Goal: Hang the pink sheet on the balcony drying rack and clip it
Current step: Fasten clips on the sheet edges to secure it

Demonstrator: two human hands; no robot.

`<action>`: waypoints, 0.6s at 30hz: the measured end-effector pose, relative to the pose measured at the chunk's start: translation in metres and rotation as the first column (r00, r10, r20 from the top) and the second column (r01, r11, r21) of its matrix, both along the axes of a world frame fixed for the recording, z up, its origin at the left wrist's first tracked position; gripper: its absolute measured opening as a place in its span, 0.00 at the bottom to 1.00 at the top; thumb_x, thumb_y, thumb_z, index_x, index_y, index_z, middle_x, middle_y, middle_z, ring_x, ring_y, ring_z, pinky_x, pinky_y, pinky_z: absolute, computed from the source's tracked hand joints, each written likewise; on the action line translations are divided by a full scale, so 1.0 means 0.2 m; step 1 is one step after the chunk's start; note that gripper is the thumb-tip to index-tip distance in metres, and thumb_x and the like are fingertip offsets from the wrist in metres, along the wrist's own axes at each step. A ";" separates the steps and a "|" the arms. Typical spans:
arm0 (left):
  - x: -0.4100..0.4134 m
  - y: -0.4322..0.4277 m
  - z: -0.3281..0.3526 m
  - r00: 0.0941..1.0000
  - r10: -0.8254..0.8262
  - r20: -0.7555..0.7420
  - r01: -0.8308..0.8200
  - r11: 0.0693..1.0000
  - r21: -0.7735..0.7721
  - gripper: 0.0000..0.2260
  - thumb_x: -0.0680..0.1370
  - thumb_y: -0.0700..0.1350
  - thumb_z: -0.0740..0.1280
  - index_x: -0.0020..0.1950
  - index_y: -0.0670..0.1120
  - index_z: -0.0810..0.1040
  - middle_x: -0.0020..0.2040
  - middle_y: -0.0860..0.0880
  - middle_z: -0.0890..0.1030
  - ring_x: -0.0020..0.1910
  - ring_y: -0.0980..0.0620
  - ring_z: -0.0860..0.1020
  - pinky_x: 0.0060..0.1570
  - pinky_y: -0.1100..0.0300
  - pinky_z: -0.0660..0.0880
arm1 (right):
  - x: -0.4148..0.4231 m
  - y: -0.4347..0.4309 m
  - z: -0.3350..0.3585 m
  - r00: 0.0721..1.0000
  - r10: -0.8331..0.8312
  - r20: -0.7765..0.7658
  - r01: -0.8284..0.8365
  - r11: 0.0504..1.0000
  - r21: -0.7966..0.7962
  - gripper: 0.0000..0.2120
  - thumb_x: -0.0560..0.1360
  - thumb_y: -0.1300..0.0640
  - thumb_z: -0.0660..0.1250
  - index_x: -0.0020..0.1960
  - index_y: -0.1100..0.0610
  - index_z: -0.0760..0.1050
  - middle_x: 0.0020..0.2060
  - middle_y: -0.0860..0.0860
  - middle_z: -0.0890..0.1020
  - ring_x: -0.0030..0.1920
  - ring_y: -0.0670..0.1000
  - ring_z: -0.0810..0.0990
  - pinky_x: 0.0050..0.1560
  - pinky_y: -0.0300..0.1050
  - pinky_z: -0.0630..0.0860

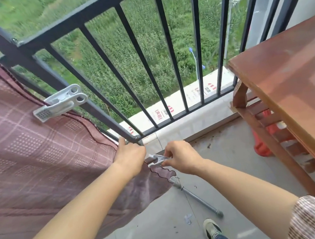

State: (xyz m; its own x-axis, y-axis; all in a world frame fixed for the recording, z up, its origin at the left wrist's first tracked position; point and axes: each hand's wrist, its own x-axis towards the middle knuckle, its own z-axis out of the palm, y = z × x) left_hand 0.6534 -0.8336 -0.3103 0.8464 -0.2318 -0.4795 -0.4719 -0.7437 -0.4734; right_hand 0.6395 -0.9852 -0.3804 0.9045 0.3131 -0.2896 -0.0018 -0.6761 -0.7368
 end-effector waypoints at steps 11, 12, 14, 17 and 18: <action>0.02 0.03 0.01 0.998 -0.064 -0.027 0.062 0.997 -0.045 0.08 0.78 0.48 0.63 0.49 0.46 0.79 0.51 0.48 0.79 0.53 0.46 0.75 0.59 0.48 0.60 | 0.08 0.15 -0.07 0.998 0.046 -0.038 -0.045 0.999 0.028 0.12 0.66 0.53 0.77 0.38 0.61 0.80 0.35 0.56 0.83 0.35 0.56 0.79 0.37 0.50 0.79; 0.02 0.03 0.01 0.997 -0.072 -0.030 0.071 0.996 -0.051 0.08 0.78 0.48 0.63 0.50 0.46 0.79 0.52 0.48 0.79 0.54 0.45 0.75 0.59 0.48 0.60 | 0.08 0.15 -0.08 0.998 0.041 -0.043 -0.040 0.999 0.034 0.12 0.66 0.52 0.77 0.38 0.61 0.80 0.34 0.56 0.82 0.33 0.55 0.77 0.36 0.49 0.78; 0.01 0.03 0.01 0.996 -0.086 -0.039 0.083 0.995 -0.063 0.08 0.78 0.46 0.62 0.52 0.45 0.79 0.53 0.48 0.78 0.55 0.45 0.74 0.59 0.49 0.61 | 0.07 0.15 -0.11 0.999 0.034 -0.032 -0.033 0.999 0.038 0.13 0.66 0.52 0.77 0.36 0.62 0.79 0.29 0.54 0.77 0.31 0.53 0.72 0.35 0.48 0.74; 0.00 0.03 0.01 0.994 -0.099 -0.036 0.096 0.992 -0.082 0.09 0.78 0.40 0.61 0.54 0.44 0.78 0.55 0.47 0.78 0.57 0.45 0.74 0.54 0.52 0.66 | 0.06 0.15 -0.14 1.000 0.002 -0.022 -0.001 1.000 0.028 0.14 0.67 0.52 0.75 0.35 0.62 0.75 0.31 0.55 0.76 0.34 0.55 0.73 0.34 0.50 0.73; 0.00 0.03 0.01 0.995 -0.094 -0.041 0.090 0.992 -0.088 0.10 0.78 0.39 0.60 0.55 0.44 0.78 0.56 0.47 0.77 0.57 0.45 0.74 0.53 0.52 0.67 | 0.06 0.15 -0.15 1.000 -0.005 -0.025 0.006 1.000 0.025 0.14 0.67 0.52 0.74 0.37 0.62 0.76 0.34 0.56 0.78 0.37 0.56 0.76 0.36 0.51 0.74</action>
